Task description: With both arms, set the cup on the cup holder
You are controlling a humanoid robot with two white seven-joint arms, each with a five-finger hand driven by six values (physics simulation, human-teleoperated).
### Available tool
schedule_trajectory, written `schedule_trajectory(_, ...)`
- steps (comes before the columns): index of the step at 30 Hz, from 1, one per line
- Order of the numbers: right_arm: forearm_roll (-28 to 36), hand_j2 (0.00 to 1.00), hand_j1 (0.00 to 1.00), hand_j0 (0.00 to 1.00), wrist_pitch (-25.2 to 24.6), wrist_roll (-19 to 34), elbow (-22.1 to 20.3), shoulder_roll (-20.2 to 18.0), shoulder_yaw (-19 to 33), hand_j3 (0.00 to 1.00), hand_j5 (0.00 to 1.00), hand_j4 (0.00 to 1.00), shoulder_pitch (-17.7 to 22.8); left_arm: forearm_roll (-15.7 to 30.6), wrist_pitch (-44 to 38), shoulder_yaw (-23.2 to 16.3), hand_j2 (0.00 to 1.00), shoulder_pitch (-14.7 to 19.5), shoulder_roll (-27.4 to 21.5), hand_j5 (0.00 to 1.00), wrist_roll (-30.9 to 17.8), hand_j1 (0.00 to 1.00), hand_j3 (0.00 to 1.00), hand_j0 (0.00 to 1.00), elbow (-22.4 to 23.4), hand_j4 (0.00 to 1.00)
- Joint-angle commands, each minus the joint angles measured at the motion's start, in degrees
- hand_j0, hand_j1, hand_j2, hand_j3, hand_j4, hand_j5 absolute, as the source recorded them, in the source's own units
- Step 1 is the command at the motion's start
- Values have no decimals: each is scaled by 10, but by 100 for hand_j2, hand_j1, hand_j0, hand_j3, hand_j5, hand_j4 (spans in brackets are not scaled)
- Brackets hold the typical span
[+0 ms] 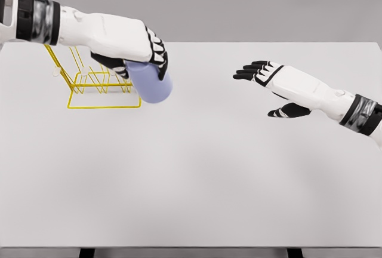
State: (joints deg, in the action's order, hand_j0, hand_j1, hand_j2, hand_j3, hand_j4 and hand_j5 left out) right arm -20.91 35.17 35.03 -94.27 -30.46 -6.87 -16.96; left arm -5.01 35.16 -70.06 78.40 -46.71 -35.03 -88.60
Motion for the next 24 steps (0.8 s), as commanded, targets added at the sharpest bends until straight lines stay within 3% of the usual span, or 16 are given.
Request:
schedule_trajectory(1, 3, 100, 100, 100, -2, 0, 1, 0, 0, 100, 100, 100, 0, 1, -2, 10, 55, 0, -1, 55, 0, 55, 55, 55, 8, 55)
schedule_trajectory(24, -4, 100, 100, 100, -2, 0, 3, 7, -1, 100, 100, 100, -1, -1, -2, 24, 55, 2, -50, 55, 0, 55, 55, 55, 45, 55)
